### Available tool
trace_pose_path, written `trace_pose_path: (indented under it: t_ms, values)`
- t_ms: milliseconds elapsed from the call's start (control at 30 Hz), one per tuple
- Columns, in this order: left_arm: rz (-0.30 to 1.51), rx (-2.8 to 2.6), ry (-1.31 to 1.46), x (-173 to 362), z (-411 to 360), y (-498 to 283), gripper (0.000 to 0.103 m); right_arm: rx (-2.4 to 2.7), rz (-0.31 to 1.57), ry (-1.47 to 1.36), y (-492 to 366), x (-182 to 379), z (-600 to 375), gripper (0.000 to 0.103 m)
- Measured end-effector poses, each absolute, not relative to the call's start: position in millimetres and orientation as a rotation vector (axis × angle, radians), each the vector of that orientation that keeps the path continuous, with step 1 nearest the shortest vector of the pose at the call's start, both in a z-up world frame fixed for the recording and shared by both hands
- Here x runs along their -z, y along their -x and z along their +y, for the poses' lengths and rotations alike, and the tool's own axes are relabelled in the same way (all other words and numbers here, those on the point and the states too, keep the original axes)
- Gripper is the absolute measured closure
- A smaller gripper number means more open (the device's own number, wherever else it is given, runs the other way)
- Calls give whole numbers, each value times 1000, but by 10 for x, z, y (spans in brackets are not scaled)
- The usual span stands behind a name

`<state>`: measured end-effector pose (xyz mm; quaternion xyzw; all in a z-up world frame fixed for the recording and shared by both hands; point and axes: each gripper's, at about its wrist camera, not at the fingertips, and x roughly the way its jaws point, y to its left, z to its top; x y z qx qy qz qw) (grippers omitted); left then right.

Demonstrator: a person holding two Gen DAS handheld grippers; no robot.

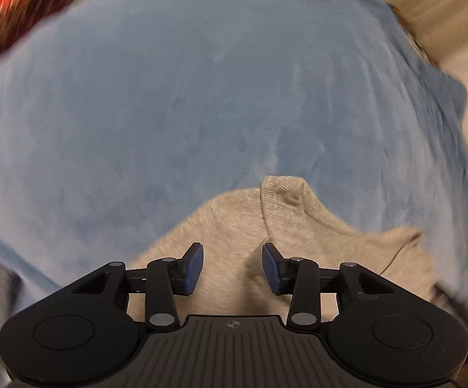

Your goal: Fold clothes

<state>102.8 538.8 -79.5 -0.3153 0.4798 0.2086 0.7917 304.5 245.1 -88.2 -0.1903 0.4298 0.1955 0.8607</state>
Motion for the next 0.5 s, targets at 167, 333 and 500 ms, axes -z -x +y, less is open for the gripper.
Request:
trace_pose_path:
  t_ms: [167, 333, 500]
  values:
    - [1095, -362, 246, 876, 4866, -1192, 64, -396, 914, 390, -3043, 854, 2388, 99]
    - [1092, -325, 145, 1065, 4719, -1394, 69, -407, 917, 398, -3004, 855, 2413, 99]
    - [1091, -296, 187, 1170, 4815, -1560, 69, -408, 925, 402, -3001, 896, 2420, 99]
